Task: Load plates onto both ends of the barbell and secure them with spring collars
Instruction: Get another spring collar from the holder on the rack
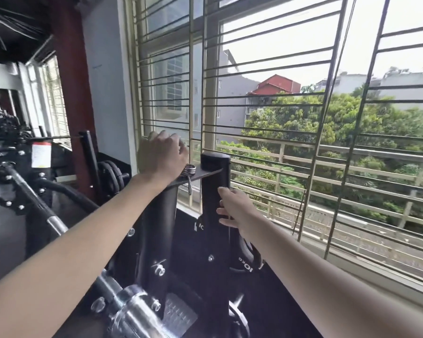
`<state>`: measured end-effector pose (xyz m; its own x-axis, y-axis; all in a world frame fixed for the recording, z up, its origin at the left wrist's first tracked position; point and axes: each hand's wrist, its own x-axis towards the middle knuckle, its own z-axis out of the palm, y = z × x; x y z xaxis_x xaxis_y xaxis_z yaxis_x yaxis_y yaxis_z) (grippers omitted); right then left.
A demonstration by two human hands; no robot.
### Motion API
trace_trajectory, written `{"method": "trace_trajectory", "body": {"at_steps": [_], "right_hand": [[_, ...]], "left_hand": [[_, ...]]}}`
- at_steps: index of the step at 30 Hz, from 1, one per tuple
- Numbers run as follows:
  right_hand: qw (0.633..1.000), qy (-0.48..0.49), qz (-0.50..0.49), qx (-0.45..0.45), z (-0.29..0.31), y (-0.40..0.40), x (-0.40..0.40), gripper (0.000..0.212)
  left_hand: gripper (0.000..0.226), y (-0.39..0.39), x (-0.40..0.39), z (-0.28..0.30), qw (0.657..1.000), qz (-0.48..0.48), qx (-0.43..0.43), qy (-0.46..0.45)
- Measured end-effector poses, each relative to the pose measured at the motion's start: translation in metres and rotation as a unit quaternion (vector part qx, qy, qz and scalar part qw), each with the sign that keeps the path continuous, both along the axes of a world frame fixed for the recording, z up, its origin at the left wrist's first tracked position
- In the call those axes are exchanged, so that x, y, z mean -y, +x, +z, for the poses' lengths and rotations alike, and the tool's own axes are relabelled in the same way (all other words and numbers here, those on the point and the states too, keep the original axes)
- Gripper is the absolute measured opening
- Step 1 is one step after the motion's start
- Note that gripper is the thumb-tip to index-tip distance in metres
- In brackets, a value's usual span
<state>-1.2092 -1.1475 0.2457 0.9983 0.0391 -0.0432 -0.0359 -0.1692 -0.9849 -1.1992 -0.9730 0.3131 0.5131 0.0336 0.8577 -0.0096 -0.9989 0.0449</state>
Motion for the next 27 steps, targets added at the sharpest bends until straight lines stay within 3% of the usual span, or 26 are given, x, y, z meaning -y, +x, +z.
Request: {"method": "trace_trajectory", "body": {"at_steps": [2, 4, 11, 16, 23, 27], "right_hand": [[1.000, -0.005, 0.010, -0.001, -0.004, -0.003, 0.025, 0.017], [1.000, -0.018, 0.017, -0.005, -0.009, -0.005, 0.057, 0.022], [0.996, 0.032, 0.043, -0.075, -0.037, -0.018, 0.233, 0.018], [0.979, 0.085, 0.061, -0.177, -0.077, -0.007, 0.332, 0.016], [0.957, 0.128, 0.096, -0.242, -0.126, 0.059, 0.360, 0.023], [0.944, 0.138, 0.112, -0.278, -0.155, 0.123, 0.345, 0.026]], "left_hand": [[0.026, -0.016, 0.025, -0.002, 0.999, -0.044, 0.031, 0.005], [0.027, -0.030, 0.055, -0.008, 0.997, -0.078, 0.001, -0.014], [0.041, -0.052, 0.197, -0.031, 0.953, -0.054, -0.299, 0.012], [0.047, -0.041, 0.282, -0.054, 0.918, 0.007, -0.389, 0.071], [0.037, 0.021, 0.321, -0.084, 0.887, 0.094, -0.437, 0.119], [0.039, 0.084, 0.322, -0.111, 0.881, 0.115, -0.450, 0.088]]}}
